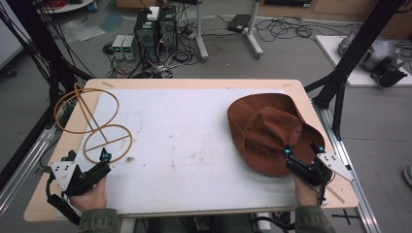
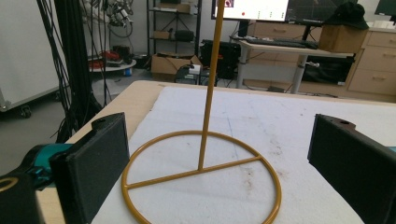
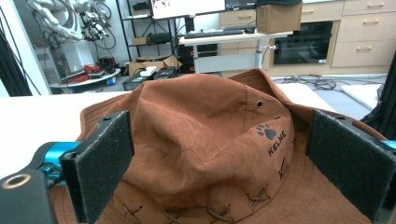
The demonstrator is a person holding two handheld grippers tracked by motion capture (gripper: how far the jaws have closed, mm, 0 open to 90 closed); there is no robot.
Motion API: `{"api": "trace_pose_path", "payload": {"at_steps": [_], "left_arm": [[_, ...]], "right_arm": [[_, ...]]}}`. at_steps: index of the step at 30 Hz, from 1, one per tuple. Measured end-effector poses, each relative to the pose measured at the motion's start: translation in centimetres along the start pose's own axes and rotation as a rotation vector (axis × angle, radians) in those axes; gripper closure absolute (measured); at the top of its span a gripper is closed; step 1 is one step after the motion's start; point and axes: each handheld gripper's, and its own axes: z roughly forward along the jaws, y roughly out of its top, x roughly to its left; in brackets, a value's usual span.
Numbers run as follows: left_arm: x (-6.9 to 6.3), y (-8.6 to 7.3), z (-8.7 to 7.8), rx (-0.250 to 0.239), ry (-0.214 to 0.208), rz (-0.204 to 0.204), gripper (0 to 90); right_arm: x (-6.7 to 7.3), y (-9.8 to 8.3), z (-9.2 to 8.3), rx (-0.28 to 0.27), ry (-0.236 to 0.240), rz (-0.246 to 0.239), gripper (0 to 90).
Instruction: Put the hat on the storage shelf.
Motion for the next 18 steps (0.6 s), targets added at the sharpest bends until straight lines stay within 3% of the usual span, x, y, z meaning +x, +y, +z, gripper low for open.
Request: {"api": "trace_pose_path", "payload": {"at_steps": [18], "left_arm": [[-0.06,0.0,0.03,-0.002,-0.001,-0.005,5.7]], "right_arm": [[-0.13,0.18,-0.19,0.003,0.001,0.011,7.1]]}}
